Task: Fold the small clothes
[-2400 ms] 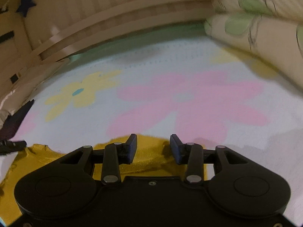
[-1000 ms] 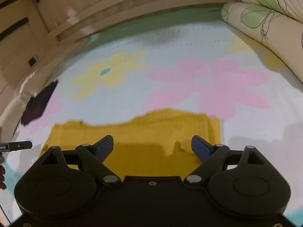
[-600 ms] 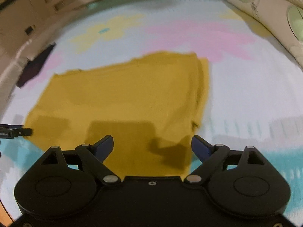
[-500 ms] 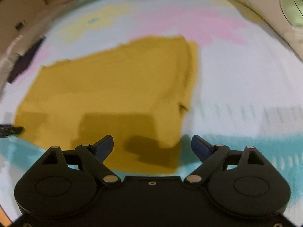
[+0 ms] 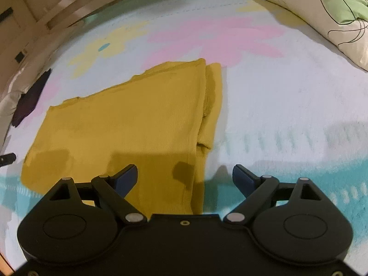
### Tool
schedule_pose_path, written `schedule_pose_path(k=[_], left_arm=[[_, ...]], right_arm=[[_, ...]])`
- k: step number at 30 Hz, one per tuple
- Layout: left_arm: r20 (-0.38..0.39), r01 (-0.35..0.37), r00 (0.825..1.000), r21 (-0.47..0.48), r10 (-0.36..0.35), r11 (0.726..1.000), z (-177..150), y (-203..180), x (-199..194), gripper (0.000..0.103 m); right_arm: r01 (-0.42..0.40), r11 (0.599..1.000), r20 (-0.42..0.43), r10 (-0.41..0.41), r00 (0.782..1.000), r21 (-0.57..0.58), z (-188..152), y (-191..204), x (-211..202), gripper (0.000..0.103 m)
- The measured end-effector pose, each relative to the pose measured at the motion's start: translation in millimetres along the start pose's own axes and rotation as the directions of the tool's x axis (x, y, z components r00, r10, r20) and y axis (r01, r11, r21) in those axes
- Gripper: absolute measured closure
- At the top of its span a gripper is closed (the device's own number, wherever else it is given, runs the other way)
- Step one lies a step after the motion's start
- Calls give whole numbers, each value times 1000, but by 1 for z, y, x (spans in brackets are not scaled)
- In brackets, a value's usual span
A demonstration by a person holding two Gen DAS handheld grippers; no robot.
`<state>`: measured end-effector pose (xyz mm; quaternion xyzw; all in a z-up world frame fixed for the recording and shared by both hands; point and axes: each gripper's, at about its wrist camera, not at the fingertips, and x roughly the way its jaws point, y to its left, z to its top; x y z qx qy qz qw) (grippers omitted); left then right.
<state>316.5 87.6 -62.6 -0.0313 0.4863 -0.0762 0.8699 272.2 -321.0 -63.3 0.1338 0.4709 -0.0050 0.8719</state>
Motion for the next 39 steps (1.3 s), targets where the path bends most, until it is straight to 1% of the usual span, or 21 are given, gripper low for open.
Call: schedule_pose_path(k=[2,3,4,5,6,7,9,11,12,14,16,17,22,24,25,27,29,31,33,35,39], left_arm=[[-74,-54,996,68,59,996,-8,-4,18,27],[-71,-61,995,105,69,993,-12,-4,22,21],[-68,-61,995,114,70,992,-10,-1,22,21],[-77,-62,995,102,70,993,-8,1,20,21],[-78,-67,994,84,74,994,-4,2,17,22],[-59,-72,995,68,76,995,-1,3,12,22],[10,-56,998,38,56,998,8,2,-3,22],[72,-23,997,6,22,1000,17,-3,-13,21],[97,-4,995,-10,5,1000,21,-7,-16,21],[127,55,991,-49,-49,997,27,-20,-14,21],[122,121,986,-67,-112,990,31,-35,-6,21],[115,139,985,-69,-130,988,32,-44,0,21],[52,158,986,-43,-156,986,39,-82,41,21],[39,174,984,-47,-173,984,38,-93,48,21],[32,179,984,-50,-177,983,39,-99,53,21],[16,183,983,-47,-183,982,39,-111,60,21],[-1,186,982,-37,-186,982,39,-123,66,21],[-13,175,984,-15,-175,984,41,-132,68,21],[-17,138,990,18,-138,990,43,-143,74,21],[-21,100,995,56,-99,993,44,-153,80,18],[-28,73,997,81,-71,994,42,-165,87,2]], right_arm=[[80,995,-17,-81,997,-66,-4,4,10,12],[124,986,-36,-129,991,-112,-7,5,16,13],[159,975,-50,-169,984,-158,-11,6,21,13],[166,969,-41,-176,984,-183,-13,4,23,10],[157,973,-41,-167,985,-171,-12,1,22,10],[147,979,-51,-156,986,-138,-9,-4,21,10],[112,990,-24,-115,993,-80,-2,-11,14,10],[24,1000,31,-24,999,-4,7,-21,4,10],[-34,998,56,31,998,48,12,-28,1,10],[-145,978,91,132,987,148,19,-40,1,9],[-218,949,109,198,974,227,22,-50,7,9],[-239,937,112,216,970,256,23,-54,11,9],[-277,913,87,262,961,301,22,-62,33,9],[-307,901,75,299,951,308,19,-60,37,8],[-320,899,79,311,947,299,19,-58,39,6],[-350,889,84,341,936,296,19,-56,39,6],[-394,863,99,383,918,316,21,-59,42,6],[-418,846,116,403,908,330,22,-60,42,5],[-437,834,127,419,899,337,24,-60,45,5],[-448,827,132,430,893,340,27,-60,48,5],[-457,822,120,444,888,340,31,-59,51,4]])
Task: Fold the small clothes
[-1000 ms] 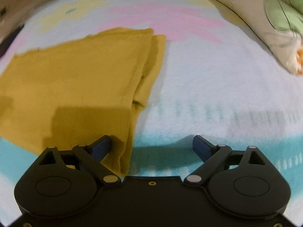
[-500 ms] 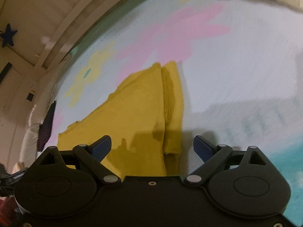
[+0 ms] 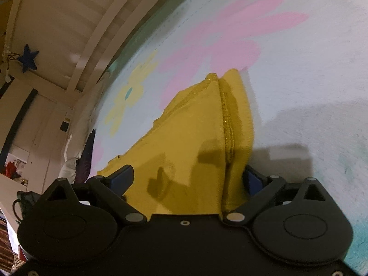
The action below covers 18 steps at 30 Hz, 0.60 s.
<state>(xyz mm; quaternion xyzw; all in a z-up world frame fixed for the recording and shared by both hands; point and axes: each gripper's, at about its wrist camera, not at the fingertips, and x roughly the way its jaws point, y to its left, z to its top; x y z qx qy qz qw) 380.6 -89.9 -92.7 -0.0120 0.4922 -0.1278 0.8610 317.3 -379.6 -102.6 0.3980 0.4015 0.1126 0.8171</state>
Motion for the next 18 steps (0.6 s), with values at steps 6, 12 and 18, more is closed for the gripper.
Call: schedule_pose_path(k=[6,12,18], left_arm=[[-26,-57,998,4,57,998,5,-9,4,1],[-11,-49,999,-70,49,996,26,-3,11,1],[-20,-101,995,-79,100,992,42,-5,25,1]], right_arm=[[-6,999,-50,8,999,47,7,-1,3,0],[6,998,-76,-1,997,58,7,0,5,0],[-27,996,-70,33,997,84,5,-8,1,0]])
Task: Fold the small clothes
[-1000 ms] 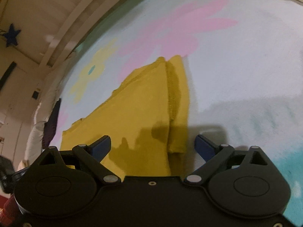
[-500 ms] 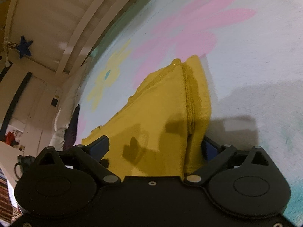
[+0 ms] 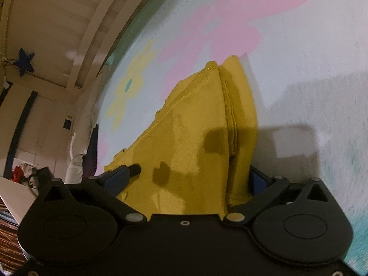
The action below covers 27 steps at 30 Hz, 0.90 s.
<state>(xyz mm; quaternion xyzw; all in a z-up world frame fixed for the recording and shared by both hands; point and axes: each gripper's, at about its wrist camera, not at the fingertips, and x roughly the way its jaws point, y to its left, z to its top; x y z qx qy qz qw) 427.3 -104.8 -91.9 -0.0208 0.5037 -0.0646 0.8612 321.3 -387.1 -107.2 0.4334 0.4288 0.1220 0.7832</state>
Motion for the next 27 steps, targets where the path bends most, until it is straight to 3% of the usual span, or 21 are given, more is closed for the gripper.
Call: schedule_pose_path(k=[9,12,15,18,27], left_arm=[[51,-28,998,-26,29,999,0,-1,5,0],[21,-23,1000,-6,23,1000,2,-3,2,1],[28,-30,999,-17,31,999,3,0,-10,17],[11,-41,999,8,41,999,-4,-1,-21,20],[-48,47,998,122,-42,991,-42,-26,-52,23]], right_arm=[[-14,1000,8,14,1000,-17,-2,-2,-2,0],[-16,1000,11,16,1000,-12,-2,-3,-3,0],[-11,1000,11,11,1000,-11,-3,-2,-3,0],[-15,1000,12,15,1000,-5,-3,-2,-2,0],[-17,1000,14,17,1000,20,-2,-2,-1,0]])
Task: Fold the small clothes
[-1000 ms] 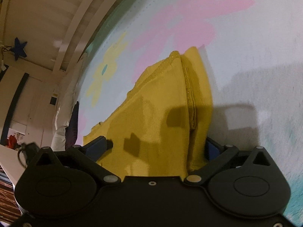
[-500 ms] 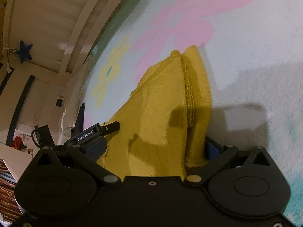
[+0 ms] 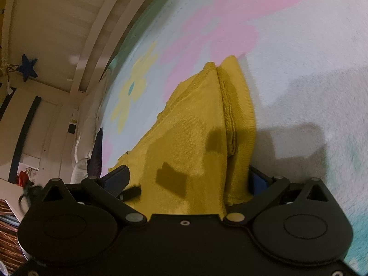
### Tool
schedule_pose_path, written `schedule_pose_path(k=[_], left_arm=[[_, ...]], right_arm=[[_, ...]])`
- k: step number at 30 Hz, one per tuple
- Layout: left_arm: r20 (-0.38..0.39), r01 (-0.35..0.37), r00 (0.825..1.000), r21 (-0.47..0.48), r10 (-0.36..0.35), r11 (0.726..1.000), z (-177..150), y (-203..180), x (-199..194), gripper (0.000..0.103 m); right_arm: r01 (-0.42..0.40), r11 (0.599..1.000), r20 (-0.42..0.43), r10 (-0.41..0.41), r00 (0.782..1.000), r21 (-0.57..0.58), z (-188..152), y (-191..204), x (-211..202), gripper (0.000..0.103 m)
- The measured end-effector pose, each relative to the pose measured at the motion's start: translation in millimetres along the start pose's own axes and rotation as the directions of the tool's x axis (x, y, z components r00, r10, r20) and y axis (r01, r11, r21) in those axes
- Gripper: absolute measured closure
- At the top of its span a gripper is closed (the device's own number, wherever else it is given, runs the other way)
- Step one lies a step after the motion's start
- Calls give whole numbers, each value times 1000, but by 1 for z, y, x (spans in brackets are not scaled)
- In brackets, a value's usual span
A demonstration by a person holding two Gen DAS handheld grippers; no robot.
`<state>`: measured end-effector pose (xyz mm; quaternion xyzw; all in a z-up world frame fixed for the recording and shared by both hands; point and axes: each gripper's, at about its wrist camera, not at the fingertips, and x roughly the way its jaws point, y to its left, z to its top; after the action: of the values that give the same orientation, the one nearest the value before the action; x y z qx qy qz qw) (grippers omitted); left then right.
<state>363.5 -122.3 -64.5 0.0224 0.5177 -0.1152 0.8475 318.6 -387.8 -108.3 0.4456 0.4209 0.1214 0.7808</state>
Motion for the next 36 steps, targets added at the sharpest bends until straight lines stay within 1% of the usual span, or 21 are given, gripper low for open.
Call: schedule_pose_path(k=[1,4,6,8,10,15,16,18,20,21,22,23,24,25,27,30,33,36], left_arm=[[-9,19,1000,1,-19,1000,-3,-3,-2,26],[-65,57,996,-28,-59,998,-16,-3,-2,28],[-103,65,992,-53,-70,996,-25,-2,4,28],[-77,45,996,-4,-45,999,-36,-7,0,29],[-87,29,996,30,-26,999,-42,-11,-2,29],[-82,46,996,5,-45,999,-52,-6,-8,29],[-80,49,996,3,-49,999,-53,-5,-8,30],[-77,59,995,-3,-59,998,-53,-3,-8,30],[-73,64,995,-1,-64,998,-53,-3,-7,30],[-72,65,995,3,-65,998,-53,-3,-7,30],[-72,68,995,6,-67,998,-53,-3,-7,30],[-71,73,995,9,-72,997,-52,-2,-8,30],[-67,78,995,7,-78,997,-52,-1,-9,31],[-60,86,994,0,-86,996,-52,2,-11,34],[-48,93,994,-22,-94,995,-48,10,-14,38],[-11,74,997,-56,-75,996,-42,26,-21,38],[44,57,998,-103,-53,993,-34,48,-32,38],[81,27,997,-149,-15,988,-27,70,-41,38]], right_arm=[[-2,1000,1,2,1000,4,0,0,0,0],[-6,1000,4,6,1000,21,1,-2,0,0],[-6,1000,7,6,1000,28,1,-2,0,0],[-6,1000,7,5,1000,26,1,-2,0,0],[-7,1000,9,7,1000,28,1,-3,0,0],[-4,1000,14,4,1000,14,-1,-2,0,1],[2,1000,14,-2,1000,8,-1,-2,-1,2],[27,1000,10,-27,1000,-14,-1,0,-1,14],[63,998,13,-63,998,-9,-1,-3,-2,44],[73,997,13,-73,997,7,-1,-7,-3,50],[82,996,8,-82,997,24,-2,-11,-3,67],[83,996,5,-84,996,33,-2,-14,-3,73],[84,996,6,-84,996,33,-2,-14,-4,74],[97,995,6,-97,995,25,-2,-12,-5,76],[143,989,8,-143,990,-24,-1,1,-5,76],[182,979,21,-180,983,-93,0,22,-5,76],[172,977,39,-168,985,-125,-1,44,-4,76],[171,974,34,-167,985,-150,-4,64,5,76]])
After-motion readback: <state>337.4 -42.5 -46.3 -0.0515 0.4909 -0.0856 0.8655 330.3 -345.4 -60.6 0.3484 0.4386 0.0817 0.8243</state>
